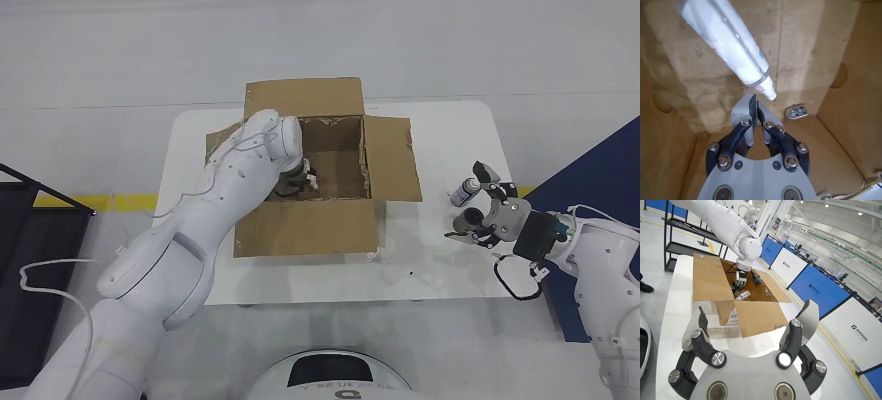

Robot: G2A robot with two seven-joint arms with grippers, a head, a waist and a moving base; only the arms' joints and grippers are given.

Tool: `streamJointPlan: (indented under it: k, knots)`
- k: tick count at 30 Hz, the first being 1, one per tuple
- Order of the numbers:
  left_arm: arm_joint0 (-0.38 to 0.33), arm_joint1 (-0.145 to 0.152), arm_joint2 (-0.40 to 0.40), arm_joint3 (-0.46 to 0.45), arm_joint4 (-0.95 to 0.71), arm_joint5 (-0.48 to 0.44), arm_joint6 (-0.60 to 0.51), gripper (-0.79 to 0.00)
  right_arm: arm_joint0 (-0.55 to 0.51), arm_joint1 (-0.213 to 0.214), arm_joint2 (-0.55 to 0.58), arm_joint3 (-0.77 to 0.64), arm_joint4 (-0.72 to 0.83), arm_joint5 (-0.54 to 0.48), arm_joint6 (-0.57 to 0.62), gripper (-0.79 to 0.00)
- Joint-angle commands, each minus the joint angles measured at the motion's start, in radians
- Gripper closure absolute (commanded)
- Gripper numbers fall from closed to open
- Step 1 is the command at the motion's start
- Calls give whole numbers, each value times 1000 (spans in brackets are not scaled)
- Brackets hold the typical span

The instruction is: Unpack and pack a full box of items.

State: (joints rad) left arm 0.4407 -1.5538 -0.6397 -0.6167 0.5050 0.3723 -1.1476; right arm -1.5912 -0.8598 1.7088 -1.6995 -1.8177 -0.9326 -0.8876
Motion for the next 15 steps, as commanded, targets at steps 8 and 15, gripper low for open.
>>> streamJointPlan:
  k: [8,15]
  knots:
    - [29,36,-69,-25,-19,-82,28,-782,0,0,0,0,0,0,0,-785]
    - [58,49,-178,-12,-170,-76,131,-785,0,0,0,0,0,0,0,-785]
